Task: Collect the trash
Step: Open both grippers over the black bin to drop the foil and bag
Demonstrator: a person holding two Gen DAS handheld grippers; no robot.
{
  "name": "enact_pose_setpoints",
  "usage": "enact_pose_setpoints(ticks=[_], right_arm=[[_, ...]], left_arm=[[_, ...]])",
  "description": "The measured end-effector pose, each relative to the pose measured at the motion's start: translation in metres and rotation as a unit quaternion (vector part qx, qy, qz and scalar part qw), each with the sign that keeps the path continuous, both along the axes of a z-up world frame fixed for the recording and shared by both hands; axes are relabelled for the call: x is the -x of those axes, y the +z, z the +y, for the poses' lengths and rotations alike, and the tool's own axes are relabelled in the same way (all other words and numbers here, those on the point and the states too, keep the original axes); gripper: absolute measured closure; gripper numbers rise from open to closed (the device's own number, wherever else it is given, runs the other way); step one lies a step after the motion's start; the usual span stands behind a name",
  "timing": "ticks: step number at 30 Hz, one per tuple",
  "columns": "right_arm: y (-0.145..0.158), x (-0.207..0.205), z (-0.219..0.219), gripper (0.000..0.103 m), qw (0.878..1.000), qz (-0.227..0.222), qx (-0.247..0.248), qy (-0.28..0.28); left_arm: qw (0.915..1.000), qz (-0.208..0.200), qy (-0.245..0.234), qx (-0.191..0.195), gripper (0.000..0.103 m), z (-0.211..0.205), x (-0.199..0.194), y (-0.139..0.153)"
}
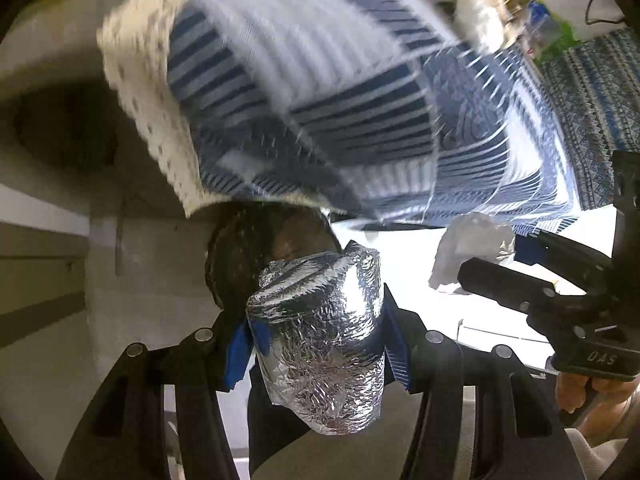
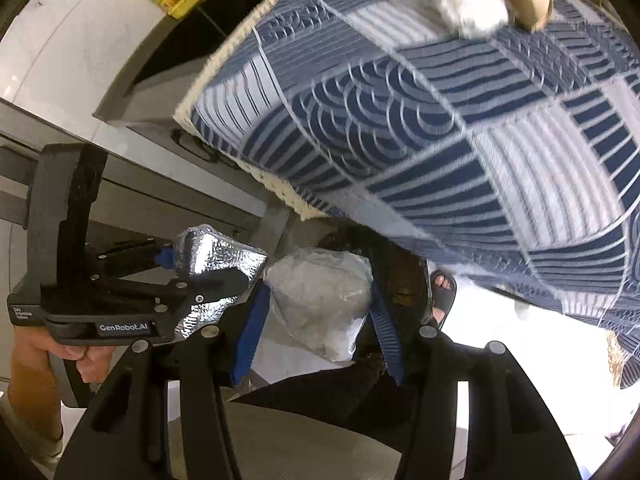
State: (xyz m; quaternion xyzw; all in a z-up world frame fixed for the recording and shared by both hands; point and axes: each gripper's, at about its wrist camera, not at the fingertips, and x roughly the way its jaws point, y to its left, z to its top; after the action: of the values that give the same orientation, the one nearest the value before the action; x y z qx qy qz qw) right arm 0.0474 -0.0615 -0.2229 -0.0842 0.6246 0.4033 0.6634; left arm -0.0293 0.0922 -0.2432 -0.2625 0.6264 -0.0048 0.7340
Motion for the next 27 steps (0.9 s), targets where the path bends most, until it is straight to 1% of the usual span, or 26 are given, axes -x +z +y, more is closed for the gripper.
enact_pose_setpoints(ticks=[4,7,11,15,16,17,18,19,27], right_arm=[[-0.019,0.003,-0.005,0.051,1.0,0.014,0.014,0.001],[-0.034,0.003,-0.007,0.051,0.999,0.026,0.02,-0.004],[-0.048,0.003,-0.009,0.051,0.999,0.04,0.023,-0.01],[-0.052,0.003,-0.009,0.05,0.999,0.045,0.021,-0.013],[-0.055,0.0,-0.007,0.049,0.998,0.052,0.017,-0.013],[-0.056,-0.001,-0.005,0.041,0.998,0.061,0.009,-0.015],[-0.057,-0.004,-0.007,0.035,0.997,0.073,-0.004,-0.024],[-0.056,-0.006,-0.009,0.034,0.997,0.071,-0.008,-0.034],[-0.049,-0.018,-0.015,0.034,0.997,0.056,-0.004,-0.047]], left_arm=[[0.9997,0.021,0.011,0.011,0.049,-0.001,0.006,-0.026],[0.9991,0.031,0.022,0.016,0.049,-0.002,0.007,-0.039],[0.9987,0.039,0.025,0.021,0.049,-0.005,0.005,-0.053],[0.9981,0.048,0.031,0.024,0.048,-0.004,0.003,-0.061],[0.9979,0.053,0.029,0.025,0.046,-0.004,0.003,-0.063],[0.9976,0.058,0.03,0.023,0.044,-0.004,0.002,-0.065],[0.9972,0.065,0.033,0.016,0.035,-0.004,0.001,-0.068],[0.9969,0.069,0.034,0.011,0.03,-0.004,0.001,-0.069],[0.996,0.08,0.04,0.003,0.03,0.001,-0.001,-0.075]])
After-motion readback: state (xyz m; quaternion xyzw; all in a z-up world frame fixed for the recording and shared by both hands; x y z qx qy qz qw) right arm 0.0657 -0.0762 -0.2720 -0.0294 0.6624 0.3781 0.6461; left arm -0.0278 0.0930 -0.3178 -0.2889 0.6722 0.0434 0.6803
